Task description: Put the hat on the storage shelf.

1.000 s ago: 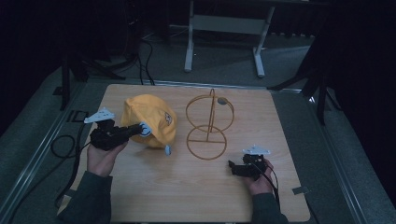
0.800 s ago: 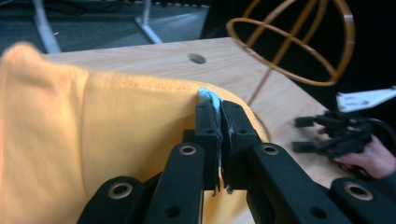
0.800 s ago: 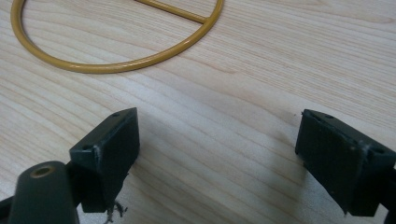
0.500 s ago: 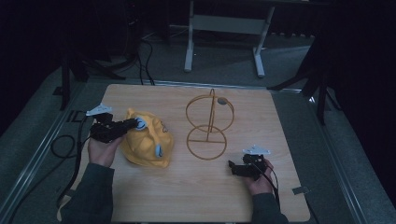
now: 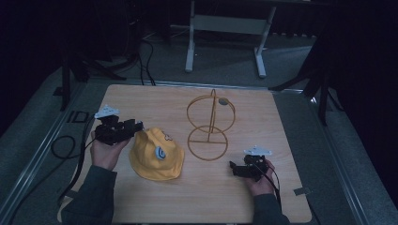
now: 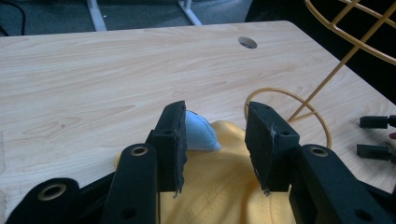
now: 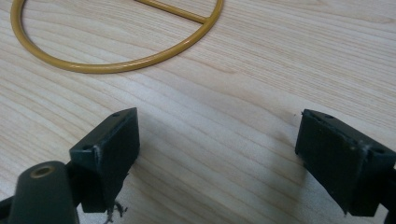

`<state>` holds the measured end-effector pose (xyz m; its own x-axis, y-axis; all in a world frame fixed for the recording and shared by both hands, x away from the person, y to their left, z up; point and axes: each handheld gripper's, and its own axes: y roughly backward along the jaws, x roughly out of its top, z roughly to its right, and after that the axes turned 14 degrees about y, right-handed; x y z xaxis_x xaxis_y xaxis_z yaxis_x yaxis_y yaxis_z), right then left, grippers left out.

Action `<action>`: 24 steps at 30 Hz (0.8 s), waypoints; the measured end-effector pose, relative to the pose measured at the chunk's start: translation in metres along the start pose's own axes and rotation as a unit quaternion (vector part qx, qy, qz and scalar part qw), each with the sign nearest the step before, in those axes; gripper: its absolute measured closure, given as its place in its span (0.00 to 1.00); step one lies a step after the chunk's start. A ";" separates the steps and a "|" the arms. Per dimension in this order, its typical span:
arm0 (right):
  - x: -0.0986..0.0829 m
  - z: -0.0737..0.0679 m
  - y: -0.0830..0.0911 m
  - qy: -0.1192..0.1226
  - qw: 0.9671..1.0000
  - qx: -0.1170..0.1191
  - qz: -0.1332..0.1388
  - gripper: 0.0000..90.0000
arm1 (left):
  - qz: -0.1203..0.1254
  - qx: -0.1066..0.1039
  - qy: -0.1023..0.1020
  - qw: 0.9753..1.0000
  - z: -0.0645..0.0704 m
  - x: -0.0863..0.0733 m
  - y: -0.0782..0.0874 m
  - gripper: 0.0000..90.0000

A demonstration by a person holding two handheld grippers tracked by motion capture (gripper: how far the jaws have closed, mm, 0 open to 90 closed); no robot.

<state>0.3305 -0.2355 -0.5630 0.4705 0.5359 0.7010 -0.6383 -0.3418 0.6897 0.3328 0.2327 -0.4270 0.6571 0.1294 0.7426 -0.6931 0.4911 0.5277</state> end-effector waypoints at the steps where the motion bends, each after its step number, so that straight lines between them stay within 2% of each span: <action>1: 0.000 0.000 0.000 0.000 1.000 0.000 0.000 0.15 | 0.000 -0.001 0.000 1.000 0.001 0.000 0.000 0.64; 9: 0.000 0.000 0.000 -0.001 1.000 0.000 0.000 0.15 | -0.020 0.013 0.004 1.000 0.012 -0.006 0.004 0.63; 14: 0.000 0.000 0.000 -0.001 1.000 0.000 0.000 0.15 | -0.037 0.018 -0.003 0.999 0.021 -0.012 0.004 0.60; 20: 0.000 0.000 0.000 -0.001 1.000 0.000 0.000 0.15 | -0.049 0.040 0.008 0.998 0.027 -0.018 -0.003 0.49; 24: 0.000 0.000 0.000 -0.001 1.000 0.000 0.000 0.15 | -0.052 0.045 0.028 0.997 0.028 -0.017 -0.011 0.40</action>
<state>0.3305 -0.2354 -0.5629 0.4718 0.5349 0.7009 -0.6383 -0.3412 0.6900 0.3208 0.2011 -0.4342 0.7408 0.1300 0.6591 -0.6420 0.4257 0.6376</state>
